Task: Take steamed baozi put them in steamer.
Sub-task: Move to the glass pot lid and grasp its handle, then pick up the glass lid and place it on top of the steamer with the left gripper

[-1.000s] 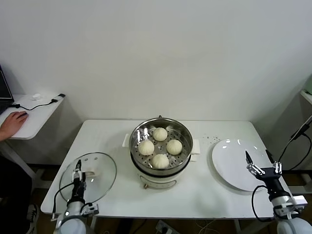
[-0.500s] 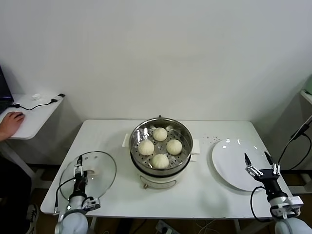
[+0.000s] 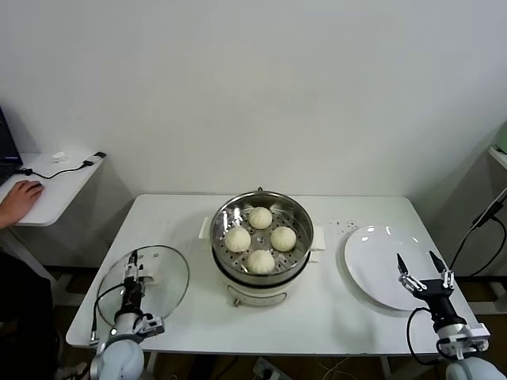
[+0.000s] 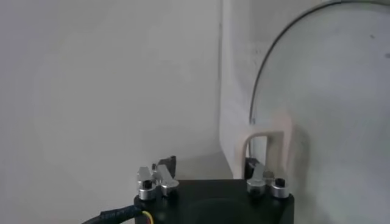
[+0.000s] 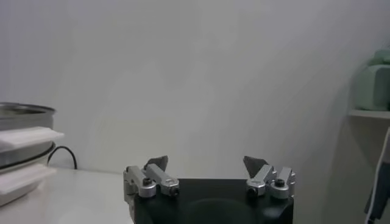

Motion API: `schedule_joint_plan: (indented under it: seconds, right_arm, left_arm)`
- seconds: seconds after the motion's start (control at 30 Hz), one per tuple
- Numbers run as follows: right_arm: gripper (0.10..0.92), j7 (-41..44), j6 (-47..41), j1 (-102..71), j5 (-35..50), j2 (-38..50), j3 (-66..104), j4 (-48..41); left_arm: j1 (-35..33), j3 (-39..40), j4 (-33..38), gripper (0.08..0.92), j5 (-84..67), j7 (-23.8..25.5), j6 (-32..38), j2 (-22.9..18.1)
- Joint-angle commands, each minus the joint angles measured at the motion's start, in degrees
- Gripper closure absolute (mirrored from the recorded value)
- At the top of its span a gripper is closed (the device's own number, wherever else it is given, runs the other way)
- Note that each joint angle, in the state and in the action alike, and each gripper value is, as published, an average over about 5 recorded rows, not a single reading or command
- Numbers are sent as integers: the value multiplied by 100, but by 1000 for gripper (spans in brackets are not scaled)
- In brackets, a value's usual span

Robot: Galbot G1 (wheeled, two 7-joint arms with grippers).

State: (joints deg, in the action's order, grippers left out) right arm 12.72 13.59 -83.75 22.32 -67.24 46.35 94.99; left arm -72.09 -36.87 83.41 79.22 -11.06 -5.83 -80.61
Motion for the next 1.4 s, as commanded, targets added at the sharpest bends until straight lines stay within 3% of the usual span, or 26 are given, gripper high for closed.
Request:
schedule_joint_plan:
  seconds: [0.03,0.33,0.6,1.1,1.27,1.4]
  right_arm:
    - [203,18,42,38,-92,-40,8,-111]
    - [203,28,73,86,-105,-36,34,-178]
    - [203,30,93,160,-99,-7,70,-256]
    - [203,16,84,607,-147,228,-25,-657]
    - [203,1,80,850,-250,308,-182,-889]
    - [203,-17,72,1042,-337,356,-322,-1047]
  left_arm:
    - [77,-19,-189,363,-50,56,194,10]
    - [6,-55,-37,623,-139,44,300,53]
    - [-338,-76,850,835,-369,68,265,254]
    - [-1516,-192,3700,850,-940,612,-429,1146]
    - [-1406,379,4308,850,-1002,944,-1407,1599]
    - [-1040,1075,4396,850,-785,1181,-2165,2073]
